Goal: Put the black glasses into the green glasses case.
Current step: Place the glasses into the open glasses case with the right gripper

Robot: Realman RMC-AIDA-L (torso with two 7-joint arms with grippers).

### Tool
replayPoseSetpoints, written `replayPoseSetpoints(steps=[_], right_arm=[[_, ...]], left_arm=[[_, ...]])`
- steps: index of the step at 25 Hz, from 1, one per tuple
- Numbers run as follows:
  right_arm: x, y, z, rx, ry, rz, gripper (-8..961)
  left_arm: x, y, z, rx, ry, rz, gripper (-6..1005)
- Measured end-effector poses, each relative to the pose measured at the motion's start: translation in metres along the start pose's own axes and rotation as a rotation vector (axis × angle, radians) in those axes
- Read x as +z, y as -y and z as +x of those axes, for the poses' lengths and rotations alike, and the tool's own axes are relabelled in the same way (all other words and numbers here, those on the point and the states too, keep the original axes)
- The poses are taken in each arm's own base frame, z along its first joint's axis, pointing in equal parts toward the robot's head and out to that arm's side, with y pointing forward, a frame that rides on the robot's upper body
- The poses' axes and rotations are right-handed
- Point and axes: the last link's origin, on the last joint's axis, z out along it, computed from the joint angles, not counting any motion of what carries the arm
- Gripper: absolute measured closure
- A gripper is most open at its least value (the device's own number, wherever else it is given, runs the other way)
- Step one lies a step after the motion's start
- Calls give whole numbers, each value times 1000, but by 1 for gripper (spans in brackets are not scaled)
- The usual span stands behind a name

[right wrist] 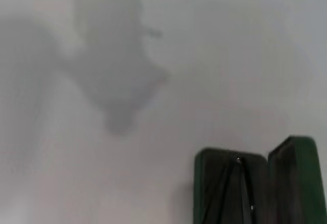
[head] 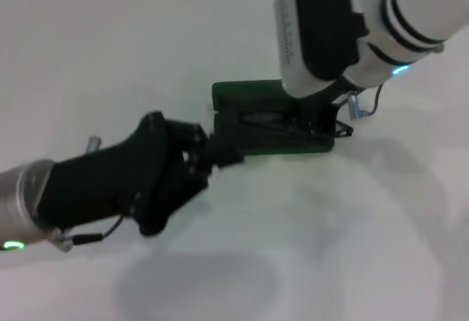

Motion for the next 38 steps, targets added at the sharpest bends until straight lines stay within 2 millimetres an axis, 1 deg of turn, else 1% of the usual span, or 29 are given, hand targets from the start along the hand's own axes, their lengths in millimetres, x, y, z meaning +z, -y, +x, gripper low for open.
replayPoseSetpoints(steps=[3, 8, 11, 18, 27, 33, 38], right_arm=[[8, 0, -2, -61, -40, 46, 860], [15, 0, -5, -132, -62, 100, 854], [18, 2, -3, -160, -85, 128, 850], [27, 1, -5, -202, -93, 146, 842], [32, 0, -5, -205, -82, 158, 832], [35, -2, -5, -168, -54, 137, 825], [37, -2, -2, -135, -59, 133, 820]], left_arm=[[-1, -5, -1, -8, 42, -47, 961], [-3, -11, -4, -14, 44, -44, 961], [-3, -11, -4, -17, 42, -44, 961], [-4, -10, -3, -14, 30, -29, 960], [-5, -9, -4, -9, 23, -17, 960], [-6, -10, -6, -15, 21, -7, 960], [-7, -11, -7, -20, 19, -2, 959]])
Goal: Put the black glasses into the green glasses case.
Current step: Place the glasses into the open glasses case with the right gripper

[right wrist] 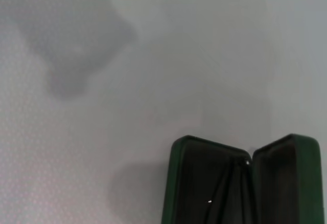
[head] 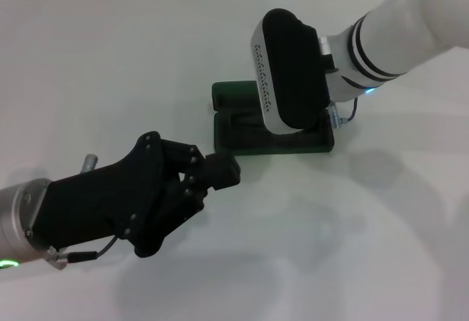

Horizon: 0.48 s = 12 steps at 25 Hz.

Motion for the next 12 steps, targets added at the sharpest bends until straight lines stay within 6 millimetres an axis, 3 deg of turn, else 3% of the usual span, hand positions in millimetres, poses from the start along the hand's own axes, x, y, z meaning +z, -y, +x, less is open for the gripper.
replayPoseSetpoints(steps=[12], right_arm=[[-8, -3, -8, 20, 26, -1, 776]], left_arm=[[-6, -4, -4, -15, -1, 25, 959]])
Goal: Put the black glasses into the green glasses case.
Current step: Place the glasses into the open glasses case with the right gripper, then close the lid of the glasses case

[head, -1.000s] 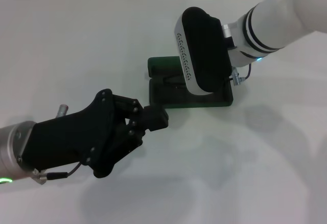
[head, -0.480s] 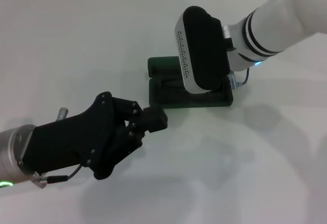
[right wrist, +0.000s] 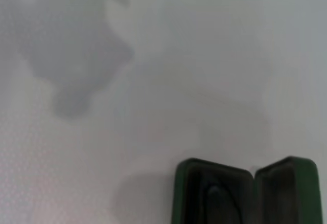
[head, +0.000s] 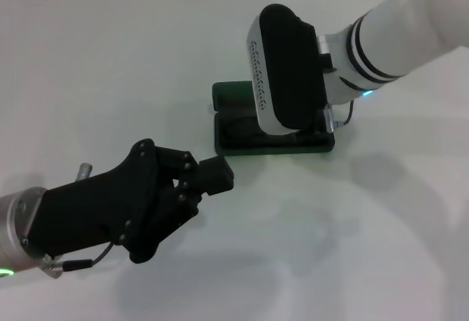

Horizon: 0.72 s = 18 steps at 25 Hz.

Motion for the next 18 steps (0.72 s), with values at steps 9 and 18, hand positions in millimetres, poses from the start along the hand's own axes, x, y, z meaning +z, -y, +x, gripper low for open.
replayPoseSetpoints(steps=[9, 18], right_arm=[[-36, -24, 14, 244, 174, -15, 764], [-107, -83, 101, 685, 727, -139, 766]], left_arm=[[-7, 14, 17, 69, -54, 84, 958], [-18, 89, 91, 102, 195, 226, 958]])
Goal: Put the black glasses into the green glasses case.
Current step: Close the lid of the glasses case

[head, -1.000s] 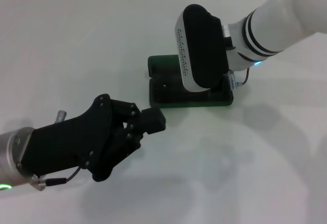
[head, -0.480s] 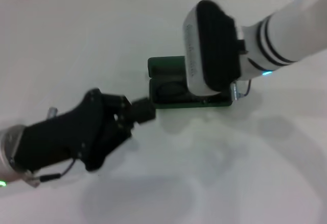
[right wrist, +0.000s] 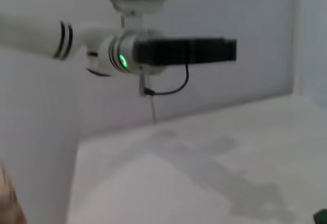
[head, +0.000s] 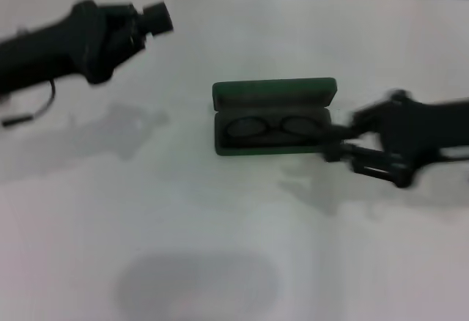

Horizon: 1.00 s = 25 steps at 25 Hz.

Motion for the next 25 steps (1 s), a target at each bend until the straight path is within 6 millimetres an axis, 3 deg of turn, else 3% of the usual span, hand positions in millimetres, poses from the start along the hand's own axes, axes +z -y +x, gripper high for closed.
replayPoseSetpoints(steps=[2, 4, 5, 6, 8, 10, 13, 16, 20, 25], right_arm=[[-30, -2, 29, 92, 94, 25, 763], [-62, -7, 58, 176, 191, 88, 761], [-74, -10, 69, 205, 230, 113, 759], [-83, -13, 80, 237, 270, 130, 758], [-97, -20, 97, 286, 362, 152, 755], [-104, -26, 109, 309, 437, 171, 752], [-105, -32, 120, 326, 480, 193, 748], [-103, -36, 127, 339, 493, 202, 744], [-98, -32, 129, 350, 489, 208, 739], [-87, -24, 130, 356, 457, 198, 732]], left_arm=[[12, 21, 17, -3, 128, 9, 946], [38, 40, 32, 8, 223, 21, 921], [38, 40, 32, 8, 223, 21, 909], [73, 59, 33, 49, 346, 58, 897], [82, 62, 27, 65, 393, 68, 842], [105, 69, 15, 105, 476, 99, 787], [130, 71, 1, 141, 540, 114, 705], [150, 66, -13, 167, 613, 95, 759], [165, 59, -34, 168, 679, 84, 832], [170, 57, -45, 168, 691, 107, 827]])
